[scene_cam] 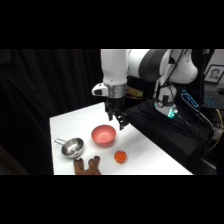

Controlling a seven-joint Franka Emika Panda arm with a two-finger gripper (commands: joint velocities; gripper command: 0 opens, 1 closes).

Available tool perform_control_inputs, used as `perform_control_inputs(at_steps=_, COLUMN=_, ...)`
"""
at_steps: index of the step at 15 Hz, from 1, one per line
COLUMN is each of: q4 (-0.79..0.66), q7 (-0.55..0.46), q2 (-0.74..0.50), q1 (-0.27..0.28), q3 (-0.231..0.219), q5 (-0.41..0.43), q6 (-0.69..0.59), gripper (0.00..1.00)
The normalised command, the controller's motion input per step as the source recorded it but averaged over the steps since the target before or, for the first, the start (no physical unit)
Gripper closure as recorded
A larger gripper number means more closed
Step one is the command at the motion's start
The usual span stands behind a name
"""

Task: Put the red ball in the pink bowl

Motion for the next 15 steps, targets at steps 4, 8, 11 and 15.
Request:
perform_control_inputs(at_steps=4, q4=0.1, q7=0.15, q2=0.19, q1=0.079, q3=0.036, q5=0.087, q6=0.24, gripper=0.0)
perform_control_inputs(at_steps=8, q4=0.06, q7=0.12, q2=0.17, q1=0.078, q3=0.028, q5=0.071, q6=0.22, gripper=0.0)
perform_control_inputs(at_steps=11, q4=0.07, q7=0.09, q2=0.21, q1=0.073, q3=0.018, q5=0.052, q6=0.23, gripper=0.0)
perform_control_inputs(at_steps=15, q4=0.1, q7=0.07, q2=0.21, q1=0.073, q3=0.011, q5=0.057, q6=0.22, gripper=0.0)
